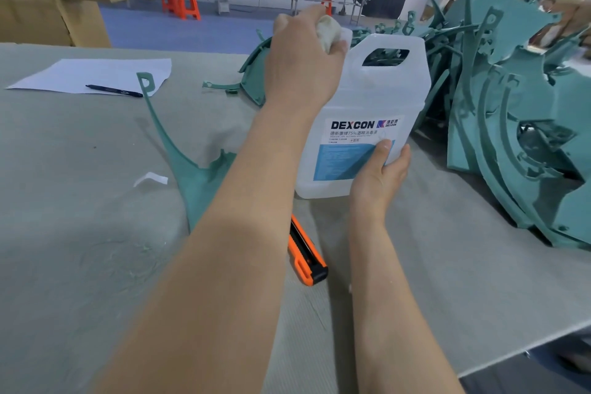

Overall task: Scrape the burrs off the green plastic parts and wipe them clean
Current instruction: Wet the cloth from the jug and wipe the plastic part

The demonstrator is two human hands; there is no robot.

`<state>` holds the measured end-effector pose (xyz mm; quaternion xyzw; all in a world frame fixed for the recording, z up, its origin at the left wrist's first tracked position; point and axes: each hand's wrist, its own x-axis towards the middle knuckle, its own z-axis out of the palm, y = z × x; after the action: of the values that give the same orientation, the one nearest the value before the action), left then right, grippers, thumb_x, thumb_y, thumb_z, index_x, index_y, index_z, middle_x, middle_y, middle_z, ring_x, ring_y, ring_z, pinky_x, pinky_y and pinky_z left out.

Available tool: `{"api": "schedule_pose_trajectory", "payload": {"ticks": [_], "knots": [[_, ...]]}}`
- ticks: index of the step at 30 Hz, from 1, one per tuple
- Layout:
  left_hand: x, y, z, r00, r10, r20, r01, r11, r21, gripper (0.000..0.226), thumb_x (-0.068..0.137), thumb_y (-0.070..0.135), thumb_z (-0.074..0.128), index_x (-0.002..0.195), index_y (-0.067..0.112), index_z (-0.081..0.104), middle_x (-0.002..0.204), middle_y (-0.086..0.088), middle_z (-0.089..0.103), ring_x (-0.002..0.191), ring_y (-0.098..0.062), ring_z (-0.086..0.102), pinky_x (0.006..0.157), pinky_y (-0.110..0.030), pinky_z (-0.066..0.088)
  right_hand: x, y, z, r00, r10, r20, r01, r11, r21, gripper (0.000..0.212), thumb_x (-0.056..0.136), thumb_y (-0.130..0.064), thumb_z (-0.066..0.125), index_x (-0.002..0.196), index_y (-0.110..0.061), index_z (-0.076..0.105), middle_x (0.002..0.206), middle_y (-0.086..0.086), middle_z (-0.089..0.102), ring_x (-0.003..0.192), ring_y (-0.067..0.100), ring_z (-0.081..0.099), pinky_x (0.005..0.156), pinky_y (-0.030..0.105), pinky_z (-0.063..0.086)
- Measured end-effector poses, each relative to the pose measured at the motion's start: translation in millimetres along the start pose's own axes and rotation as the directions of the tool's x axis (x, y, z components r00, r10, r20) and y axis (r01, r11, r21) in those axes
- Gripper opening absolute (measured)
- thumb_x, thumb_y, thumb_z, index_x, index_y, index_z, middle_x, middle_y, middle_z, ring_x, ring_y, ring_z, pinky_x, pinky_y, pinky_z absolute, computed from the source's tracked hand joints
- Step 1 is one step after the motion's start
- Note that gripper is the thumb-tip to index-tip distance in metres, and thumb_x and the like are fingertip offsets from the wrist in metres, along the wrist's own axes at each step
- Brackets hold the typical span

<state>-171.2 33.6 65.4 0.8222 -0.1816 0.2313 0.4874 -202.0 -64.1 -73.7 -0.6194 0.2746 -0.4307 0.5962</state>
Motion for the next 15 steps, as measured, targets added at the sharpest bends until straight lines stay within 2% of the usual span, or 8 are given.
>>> {"api": "schedule_pose_trajectory", "payload": {"ticks": [2, 5, 8, 10, 15], "knots": [[1.3, -0.6, 1.8, 0.999, 0.004, -0.035, -0.003, 1.0, 0.017, 0.03, 0.09, 0.032, 0.062, 0.116, 0.019, 0.061, 0.117, -0.004, 0.056, 0.089, -0.015, 0.051, 0.077, -0.019, 0.038, 0.4, 0.5, -0.6, 1.0, 0.006, 0.005, -0.006, 1.0, -0.005, 0.057, 0.104, -0.037, 0.034, 0.153, -0.011, 0.021, 0.157, 0.006, 0.026, 0.145, 0.02, 0.021, 0.119, 0.041, 0.019], [2.0, -1.2, 2.9, 0.999, -0.005, -0.053, 0.005, 1.0, -0.002, 0.031, 0.088, 0.035, 0.063, 0.114, 0.017, 0.061, 0.113, -0.002, 0.06, 0.088, -0.013, 0.051, 0.075, -0.021, 0.039, 0.5, 0.2, -0.9, 1.0, 0.002, 0.003, -0.002, 1.0, -0.005, 0.056, 0.104, -0.036, 0.034, 0.152, -0.01, 0.022, 0.157, 0.006, 0.026, 0.145, 0.02, 0.021, 0.119, 0.041, 0.019], [-1.4, -0.9, 3.4, 0.996, -0.007, -0.084, 0.001, 0.998, -0.069, 0.029, 0.089, 0.033, 0.062, 0.111, 0.015, 0.059, 0.086, 0.012, 0.054, 0.086, -0.013, 0.051, 0.07, -0.02, 0.037, 0.3, -0.2, -0.6, 1.0, -0.005, -0.007, 0.005, 1.0, 0.004, 0.054, 0.105, -0.034, 0.035, 0.152, -0.009, 0.024, 0.155, 0.007, 0.03, 0.144, 0.02, 0.024, 0.118, 0.041, 0.021], [-3.8, -1.1, 5.2, 0.993, -0.02, -0.112, 0.008, 0.995, -0.104, 0.028, 0.09, 0.031, 0.062, 0.113, 0.016, 0.057, 0.08, 0.019, 0.045, 0.084, -0.011, 0.048, 0.065, -0.016, 0.031, 0.1, -0.6, -0.6, 1.0, -0.003, -0.008, 0.003, 1.0, 0.005, 0.054, 0.105, -0.034, 0.035, 0.151, -0.009, 0.023, 0.155, 0.007, 0.029, 0.144, 0.02, 0.023, 0.118, 0.041, 0.02], [-3.8, -0.9, 8.7, 0.991, -0.009, -0.13, 0.003, 0.999, -0.043, 0.038, 0.09, 0.032, 0.063, 0.125, 0.019, 0.056, 0.11, 0.001, 0.047, 0.09, -0.009, 0.045, 0.072, -0.01, 0.029, 0.5, 0.1, -0.8, 1.0, 0.006, 0.002, -0.006, 1.0, -0.003, 0.056, 0.104, -0.036, 0.034, 0.152, -0.01, 0.021, 0.157, 0.006, 0.026, 0.145, 0.019, 0.021, 0.119, 0.04, 0.019]]}}
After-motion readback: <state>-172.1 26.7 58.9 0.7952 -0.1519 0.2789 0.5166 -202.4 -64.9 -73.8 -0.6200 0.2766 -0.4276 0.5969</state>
